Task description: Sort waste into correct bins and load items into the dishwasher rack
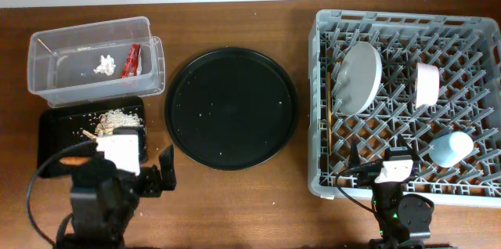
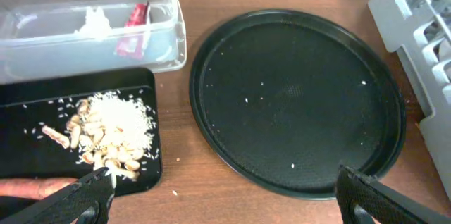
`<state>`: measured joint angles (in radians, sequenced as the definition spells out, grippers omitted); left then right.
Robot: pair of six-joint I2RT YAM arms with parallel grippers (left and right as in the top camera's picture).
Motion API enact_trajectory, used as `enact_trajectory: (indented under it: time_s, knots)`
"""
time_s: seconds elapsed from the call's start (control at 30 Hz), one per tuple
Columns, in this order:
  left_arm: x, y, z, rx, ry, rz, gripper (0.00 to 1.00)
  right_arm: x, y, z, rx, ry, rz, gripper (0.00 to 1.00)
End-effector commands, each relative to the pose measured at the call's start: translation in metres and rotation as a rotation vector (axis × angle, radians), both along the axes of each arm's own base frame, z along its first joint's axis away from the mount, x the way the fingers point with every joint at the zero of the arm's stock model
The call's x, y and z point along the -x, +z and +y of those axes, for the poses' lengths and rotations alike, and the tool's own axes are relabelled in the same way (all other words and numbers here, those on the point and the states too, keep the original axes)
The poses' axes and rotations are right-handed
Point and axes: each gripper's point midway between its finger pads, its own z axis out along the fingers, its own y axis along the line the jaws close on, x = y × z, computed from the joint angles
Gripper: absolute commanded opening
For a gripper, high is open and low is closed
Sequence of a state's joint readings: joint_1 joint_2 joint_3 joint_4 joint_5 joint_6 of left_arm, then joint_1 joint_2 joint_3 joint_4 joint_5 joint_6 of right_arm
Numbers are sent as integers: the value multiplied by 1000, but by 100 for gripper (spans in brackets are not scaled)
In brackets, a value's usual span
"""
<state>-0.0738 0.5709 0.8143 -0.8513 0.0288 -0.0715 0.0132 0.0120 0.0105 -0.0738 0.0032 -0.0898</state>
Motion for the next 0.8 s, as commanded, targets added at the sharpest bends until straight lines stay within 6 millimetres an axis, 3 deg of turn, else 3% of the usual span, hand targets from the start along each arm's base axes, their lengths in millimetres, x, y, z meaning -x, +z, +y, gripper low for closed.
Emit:
enact_trajectory:
  time_s: [0.0,0.13,0.27,0.4,0.5,0.6,0.7,0.77]
  knots:
    - [11,-22,4,-11,19,-26,99,0,-2,3,7,14,1,98]
    - [6,-52,4,-1,19,-134,99,0,-2,3,7,14,1,98]
    - [-6,-68,3,12,20,-285,99,0,-2,3,6,14,1,98]
    - [-16,-64,3,24,25,-445,99,0,-2,3,7,14,1,98]
    - [-23,-46,10,29,67,-637,99,0,-2,3,6,14,1,98]
    - [-24,-45,11,-9,62,-660,99,0,-2,3,7,14,2,98]
    - [-24,-71,11,-49,48,-557,99,0,-2,3,7,14,1,98]
    - [-24,-77,7,-45,29,-535,99,0,-2,3,7,14,2,98]
